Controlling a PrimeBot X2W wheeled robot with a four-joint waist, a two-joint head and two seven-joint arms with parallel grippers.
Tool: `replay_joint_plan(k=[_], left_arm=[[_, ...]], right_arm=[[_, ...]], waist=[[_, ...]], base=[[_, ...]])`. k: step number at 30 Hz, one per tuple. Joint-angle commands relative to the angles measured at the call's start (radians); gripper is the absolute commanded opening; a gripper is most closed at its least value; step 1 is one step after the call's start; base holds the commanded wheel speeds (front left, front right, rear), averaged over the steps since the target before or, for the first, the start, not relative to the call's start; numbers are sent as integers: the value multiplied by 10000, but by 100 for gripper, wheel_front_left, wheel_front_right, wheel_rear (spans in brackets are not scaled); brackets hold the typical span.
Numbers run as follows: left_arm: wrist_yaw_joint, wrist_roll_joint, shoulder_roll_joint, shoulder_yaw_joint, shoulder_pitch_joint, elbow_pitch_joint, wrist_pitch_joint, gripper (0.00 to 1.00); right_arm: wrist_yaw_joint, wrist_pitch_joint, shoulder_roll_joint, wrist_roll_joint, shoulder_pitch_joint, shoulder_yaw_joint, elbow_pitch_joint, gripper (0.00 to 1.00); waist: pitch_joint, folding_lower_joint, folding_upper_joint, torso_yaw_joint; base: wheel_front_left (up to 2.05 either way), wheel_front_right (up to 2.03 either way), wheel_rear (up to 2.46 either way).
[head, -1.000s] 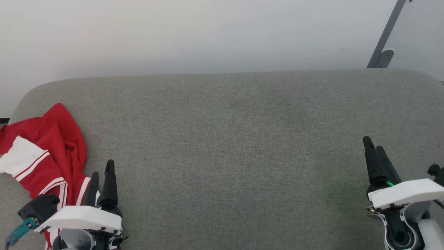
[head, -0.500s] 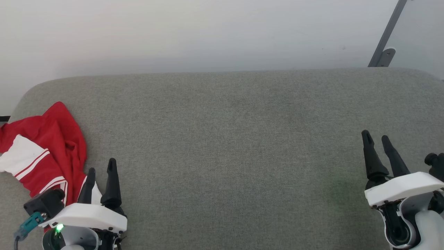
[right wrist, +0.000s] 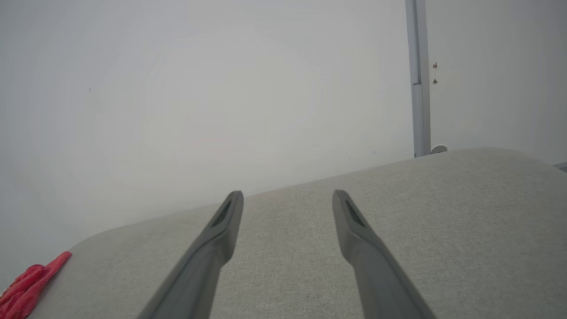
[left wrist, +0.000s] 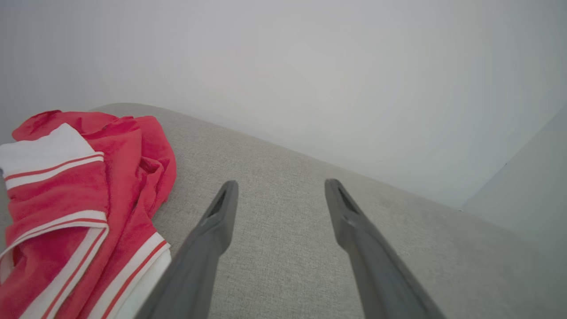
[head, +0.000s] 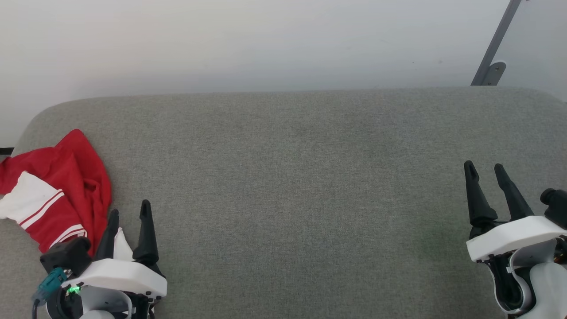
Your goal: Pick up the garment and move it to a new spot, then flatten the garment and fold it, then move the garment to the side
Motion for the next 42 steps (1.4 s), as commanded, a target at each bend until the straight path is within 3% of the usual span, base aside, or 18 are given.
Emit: replay_joint_plan(k=[1,24,42], left_arm=[[39,377,95,-32,-49,-40,-125,100],[-531,2013,-276,600,-29,529,-644,100],[-874,3505,-597,1052,-229,917,-987,100]], right_arm=[[2,-138,-90,-343,-231,52,-29,100],[3,-651,-205,-2185,-57,-32,172,100],[2,-1016,-118,-2981,-138,-377,199,100]], waist=[[-11,0,0,-4],[31,0,0,29],[199,0,0,66]], base=[[0,0,0],[0,0,0],[0,0,0]])
